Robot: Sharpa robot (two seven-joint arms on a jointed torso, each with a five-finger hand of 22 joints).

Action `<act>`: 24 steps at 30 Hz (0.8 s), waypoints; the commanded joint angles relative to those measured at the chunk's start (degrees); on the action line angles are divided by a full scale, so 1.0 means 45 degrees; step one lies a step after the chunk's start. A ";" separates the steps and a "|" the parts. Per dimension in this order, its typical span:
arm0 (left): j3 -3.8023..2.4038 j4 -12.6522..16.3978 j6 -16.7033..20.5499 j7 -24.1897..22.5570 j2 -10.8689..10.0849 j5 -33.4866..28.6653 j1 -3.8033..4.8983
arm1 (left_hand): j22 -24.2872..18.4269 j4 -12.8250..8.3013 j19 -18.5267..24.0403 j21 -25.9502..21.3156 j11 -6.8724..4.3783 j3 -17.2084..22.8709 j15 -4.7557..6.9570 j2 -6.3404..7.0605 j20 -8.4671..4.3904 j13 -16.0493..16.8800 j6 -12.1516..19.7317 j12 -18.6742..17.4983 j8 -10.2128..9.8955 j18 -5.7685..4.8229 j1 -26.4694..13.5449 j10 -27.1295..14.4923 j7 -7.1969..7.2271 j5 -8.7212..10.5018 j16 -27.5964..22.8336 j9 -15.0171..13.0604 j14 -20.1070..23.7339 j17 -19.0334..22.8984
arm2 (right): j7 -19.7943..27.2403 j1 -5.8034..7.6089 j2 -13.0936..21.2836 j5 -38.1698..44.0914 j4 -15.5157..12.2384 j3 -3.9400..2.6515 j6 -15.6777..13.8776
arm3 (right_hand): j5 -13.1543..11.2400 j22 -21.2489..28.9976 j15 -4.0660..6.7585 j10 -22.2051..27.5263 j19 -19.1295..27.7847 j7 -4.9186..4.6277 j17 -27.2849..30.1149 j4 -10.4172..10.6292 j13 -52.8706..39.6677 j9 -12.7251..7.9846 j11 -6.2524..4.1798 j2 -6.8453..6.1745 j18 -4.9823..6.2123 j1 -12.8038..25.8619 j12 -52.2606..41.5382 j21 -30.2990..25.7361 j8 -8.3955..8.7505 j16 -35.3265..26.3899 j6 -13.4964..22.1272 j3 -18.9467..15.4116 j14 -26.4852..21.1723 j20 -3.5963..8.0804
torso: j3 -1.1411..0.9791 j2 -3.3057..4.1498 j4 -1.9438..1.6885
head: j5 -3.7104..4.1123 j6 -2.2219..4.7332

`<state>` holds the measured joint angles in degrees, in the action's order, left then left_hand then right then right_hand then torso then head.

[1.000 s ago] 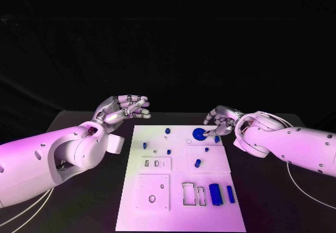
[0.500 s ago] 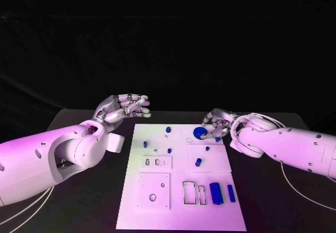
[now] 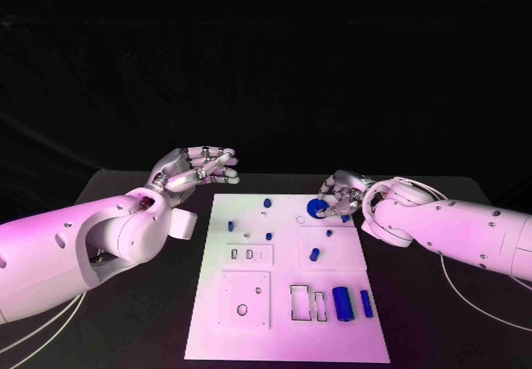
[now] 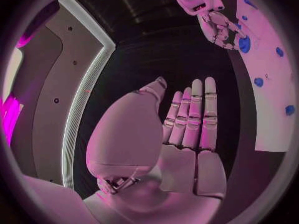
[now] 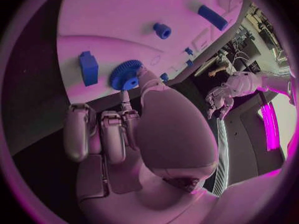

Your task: Assemble the parts on the task board

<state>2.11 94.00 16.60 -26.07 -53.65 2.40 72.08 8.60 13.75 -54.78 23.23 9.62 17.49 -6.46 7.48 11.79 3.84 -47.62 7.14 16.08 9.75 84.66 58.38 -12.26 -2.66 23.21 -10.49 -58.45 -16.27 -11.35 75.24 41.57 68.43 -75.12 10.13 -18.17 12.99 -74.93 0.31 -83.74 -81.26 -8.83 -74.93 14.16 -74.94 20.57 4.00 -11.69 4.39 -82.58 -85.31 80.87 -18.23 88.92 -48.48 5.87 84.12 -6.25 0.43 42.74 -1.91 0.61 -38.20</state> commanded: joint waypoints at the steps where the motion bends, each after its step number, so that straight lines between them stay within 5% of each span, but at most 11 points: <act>1: -0.0012 0.0050 -0.0266 -0.0041 0.0002 -0.0044 0.0013 | -0.0011 0.0000 -0.0061 -0.0004 0.0036 0.0072 -0.0010 0.0035 0.0062 -0.0006 -0.0082 -0.0061 -0.0045 0.0152 0.0061 0.0092 -0.0204 -0.0052 -0.0052 0.0016 0.0070 -0.0011 | 0.0068 -0.0025 -0.0069 0.0006 0.0113 0.0006 0.0170 | 0.0084 -0.0431 -0.0089 -0.0436 -0.0068 -0.0006 -0.2670 0.0079 -0.1943 0.0011 0.0026 0.0134 -0.0242 -0.0012 -0.0056 0.0078 -0.0086 0.0076 0.0018 -0.0009 0.1167 0.0006 | -0.0005 -0.0004 -0.0007 | -0.0005 -0.0023; 14: -0.0012 0.0080 -0.0305 0.0005 -0.0043 -0.0045 0.0015 | -0.0011 0.0000 -0.0061 -0.0004 0.0036 0.0072 -0.0010 0.0035 0.0062 -0.0006 -0.0082 -0.0061 -0.0045 0.0152 0.0061 0.0092 -0.0204 -0.0052 -0.0052 0.0016 0.0070 -0.0011 | 0.0011 -0.0171 -0.0192 0.0207 0.0237 0.0024 0.0456 | 0.0093 -0.0481 -0.0064 -0.0489 -0.0078 0.0033 -0.2711 0.0073 -0.2043 0.0041 -0.0009 0.0306 -0.0246 -0.0282 -0.0120 0.0095 -0.0285 0.0089 -0.0155 0.0328 0.1174 0.0022 | -0.0009 -0.0007 0.0011 | -0.0038 -0.0108; 24: -0.0012 0.0079 -0.0327 0.0023 -0.0058 -0.0045 0.0015 | -0.0011 0.0000 -0.0061 -0.0004 0.0036 0.0072 -0.0010 0.0035 0.0062 -0.0006 -0.0082 -0.0061 -0.0045 0.0152 0.0061 0.0092 -0.0204 -0.0052 -0.0052 0.0016 0.0070 -0.0011 | 0.0013 -0.0200 -0.0204 0.0955 0.0078 0.0028 -0.0416 | 0.0118 -0.0749 0.0160 -0.0712 -0.0217 0.0323 -0.2790 0.0131 -0.2344 0.0121 -0.0272 0.0368 -0.0297 -0.0561 -0.0315 0.0241 -0.0542 0.0109 -0.1036 0.1610 0.1190 0.0213 | -0.0013 -0.0005 0.0014 | -0.0041 -0.0095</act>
<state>2.11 94.18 16.28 -25.73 -53.96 2.38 72.08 8.61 13.75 -54.78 23.23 9.62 17.49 -6.46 7.48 11.79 3.84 -47.62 7.14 16.08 9.75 84.66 58.38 -12.26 -2.66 23.22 -10.50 -58.45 -16.25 -10.92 74.63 40.75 70.02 -74.65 10.07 -19.24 13.17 -74.91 0.55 -83.94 -81.98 -7.62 -74.92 14.78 -74.92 20.80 3.17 -10.26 3.50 -84.50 -86.41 81.76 -20.22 89.14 -52.59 12.69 83.93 -5.53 0.37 42.70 -1.84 0.42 -38.69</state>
